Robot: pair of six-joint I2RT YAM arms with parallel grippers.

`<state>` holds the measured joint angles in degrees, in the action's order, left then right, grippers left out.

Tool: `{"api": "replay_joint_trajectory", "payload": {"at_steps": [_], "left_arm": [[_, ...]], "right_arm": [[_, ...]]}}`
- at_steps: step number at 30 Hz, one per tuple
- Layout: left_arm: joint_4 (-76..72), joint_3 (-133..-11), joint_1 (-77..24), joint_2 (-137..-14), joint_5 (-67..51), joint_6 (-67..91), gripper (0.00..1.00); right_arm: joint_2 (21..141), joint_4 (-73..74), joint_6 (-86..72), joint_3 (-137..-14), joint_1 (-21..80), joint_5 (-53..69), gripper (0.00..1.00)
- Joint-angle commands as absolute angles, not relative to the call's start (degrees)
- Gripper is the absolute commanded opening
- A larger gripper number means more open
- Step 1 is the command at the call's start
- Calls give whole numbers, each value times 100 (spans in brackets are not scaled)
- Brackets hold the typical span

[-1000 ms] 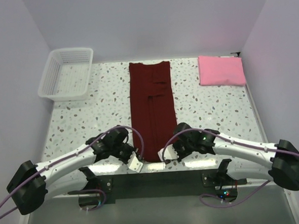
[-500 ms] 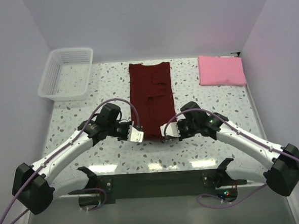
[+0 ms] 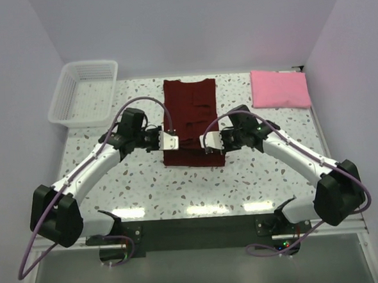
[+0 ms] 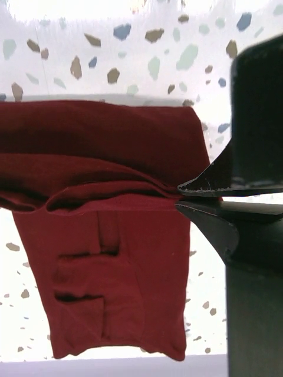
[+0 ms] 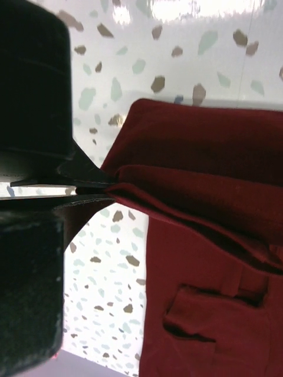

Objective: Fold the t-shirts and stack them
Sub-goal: Fold the tshirt

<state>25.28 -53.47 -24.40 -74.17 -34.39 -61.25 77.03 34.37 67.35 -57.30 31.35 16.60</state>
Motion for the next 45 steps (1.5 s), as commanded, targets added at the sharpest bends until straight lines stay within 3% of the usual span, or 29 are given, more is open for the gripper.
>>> {"api": "replay_joint_trajectory", "payload": {"at_steps": [1,22,43,45], "left_arm": [[2074,-5756,-2303,-7707,-3498,-6468,0],[1494,-7127,-1653,-9887,-3744,-7075,0],[774,-7884,-1494,-11478,-3621,-6987,0],[730,-7875,-1494,-11522,-3560,-6979,7]], "right_arm": [[8075,3050,7127,-6231,2910,2012,0],[10475,2743,7761,-7945,2215,2382,0],[11742,2294,7664,-8622,2092,2118,0],[11786,2355,7594,-8736,2083,2022,1]]}}
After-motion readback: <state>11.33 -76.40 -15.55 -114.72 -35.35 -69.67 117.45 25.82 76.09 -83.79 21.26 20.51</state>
